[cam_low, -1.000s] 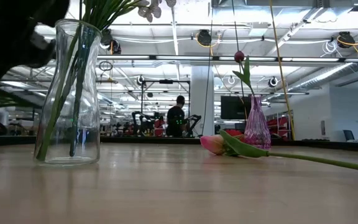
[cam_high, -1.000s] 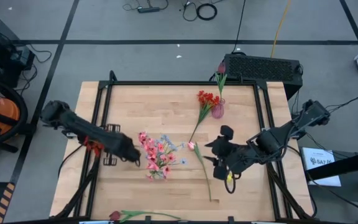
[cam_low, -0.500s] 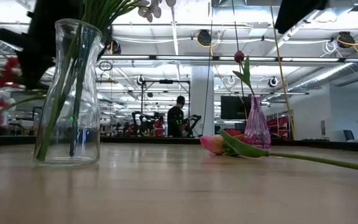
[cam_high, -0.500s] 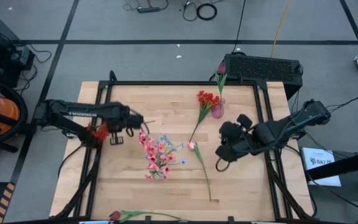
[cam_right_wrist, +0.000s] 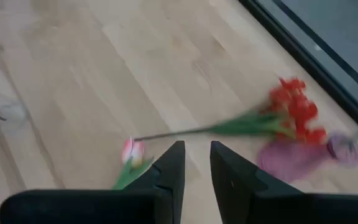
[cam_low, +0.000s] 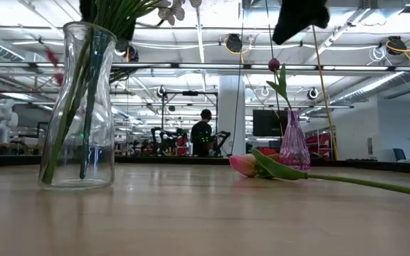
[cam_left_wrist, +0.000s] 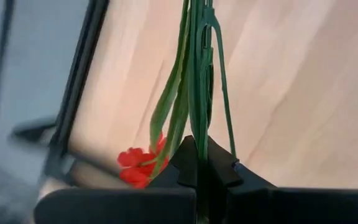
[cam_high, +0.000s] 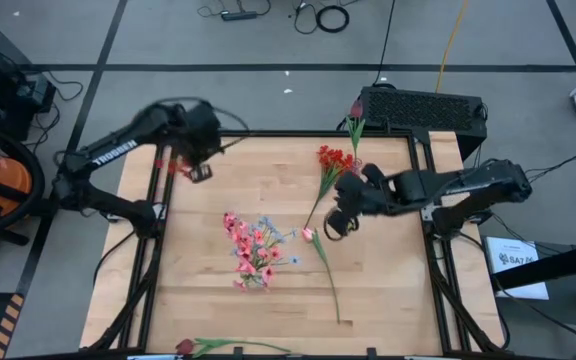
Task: Sort flowers into vase by color
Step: Put the bottom orange flowers into the purple vase
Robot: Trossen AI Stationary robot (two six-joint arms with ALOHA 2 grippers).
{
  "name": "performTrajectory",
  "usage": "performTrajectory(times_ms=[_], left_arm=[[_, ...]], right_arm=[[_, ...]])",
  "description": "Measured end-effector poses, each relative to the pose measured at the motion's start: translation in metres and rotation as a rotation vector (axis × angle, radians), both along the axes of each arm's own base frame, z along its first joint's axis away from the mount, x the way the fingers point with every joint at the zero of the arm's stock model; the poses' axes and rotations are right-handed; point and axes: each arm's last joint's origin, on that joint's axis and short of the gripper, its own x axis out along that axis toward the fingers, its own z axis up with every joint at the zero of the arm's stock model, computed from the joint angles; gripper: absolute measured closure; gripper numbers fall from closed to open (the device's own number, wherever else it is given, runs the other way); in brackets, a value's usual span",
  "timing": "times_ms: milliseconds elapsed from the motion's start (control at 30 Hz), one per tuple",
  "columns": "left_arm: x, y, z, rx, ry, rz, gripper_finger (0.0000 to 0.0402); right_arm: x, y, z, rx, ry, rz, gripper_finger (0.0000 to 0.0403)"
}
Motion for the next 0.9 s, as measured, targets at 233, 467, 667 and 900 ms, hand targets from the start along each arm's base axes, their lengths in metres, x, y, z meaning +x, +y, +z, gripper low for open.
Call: performTrajectory(times_ms=[233, 467, 667, 900], left_arm=[[0.010, 0.013, 0.038, -0.032, -0.375, 0.000, 0.0400], [0.023, 0.017, 0.059, -0.135, -0.570, 0.048, 0.0400], [0.040, 0.027, 0.058, -0.261, -0.628, 0.143, 0.0400], [0.055, 0.036, 0.043, -0.378, -0.596, 0.218, 0.0400]], right_arm=[[0.001, -0.060, 0.019, -0.045, -0.066, 0.178, 0.0344], [0.005, -0.101, 0.055, -0.496, -0.228, 0.473, 0.0344], [0.035, -0.102, 0.054, -1.124, 0.136, 0.653, 0.0344], [0.065, -0.115, 0.038, -1.379, 0.363, 0.734, 0.0344]])
